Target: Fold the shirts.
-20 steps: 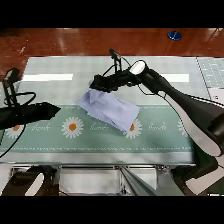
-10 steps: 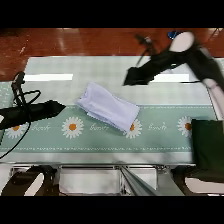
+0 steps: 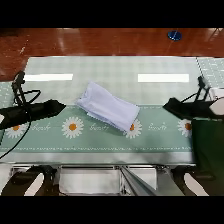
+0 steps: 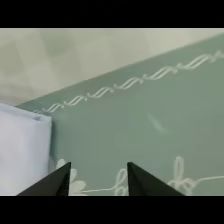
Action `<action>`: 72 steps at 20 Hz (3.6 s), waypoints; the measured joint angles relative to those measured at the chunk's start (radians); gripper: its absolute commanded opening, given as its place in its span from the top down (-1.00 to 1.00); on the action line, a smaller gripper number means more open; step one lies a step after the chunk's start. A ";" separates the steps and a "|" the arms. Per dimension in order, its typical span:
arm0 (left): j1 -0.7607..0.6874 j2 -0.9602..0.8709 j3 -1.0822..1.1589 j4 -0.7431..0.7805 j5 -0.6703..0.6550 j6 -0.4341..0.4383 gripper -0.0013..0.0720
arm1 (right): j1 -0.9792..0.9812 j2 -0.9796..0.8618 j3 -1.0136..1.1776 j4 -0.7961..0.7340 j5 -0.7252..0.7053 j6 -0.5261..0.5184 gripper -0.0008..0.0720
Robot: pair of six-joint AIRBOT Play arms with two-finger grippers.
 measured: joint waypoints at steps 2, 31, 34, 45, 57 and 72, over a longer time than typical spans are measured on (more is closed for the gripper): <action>0.000 -0.005 0.000 0.000 0.000 0.000 0.93 | 0.057 -0.053 -0.101 0.195 -0.084 -0.087 -0.15; 0.000 -0.013 0.000 -0.064 -0.003 0.003 0.93 | -0.055 -0.432 1.164 0.222 0.525 -0.175 0.92; 0.000 -0.013 0.000 -0.064 -0.002 0.008 0.93 | -0.256 -0.370 1.212 0.204 0.657 -0.141 0.92; 0.000 -0.013 0.000 -0.065 0.025 0.050 0.93 | -0.899 -0.068 0.901 -0.018 0.842 -0.120 0.92; 0.013 -0.095 0.009 -0.065 0.118 0.147 0.93 | -1.094 0.173 0.421 -0.577 0.887 -0.066 0.38; -0.177 -0.546 0.665 0.293 -0.107 0.092 0.93 | 0.127 -0.421 0.803 -0.424 0.391 -0.051 0.92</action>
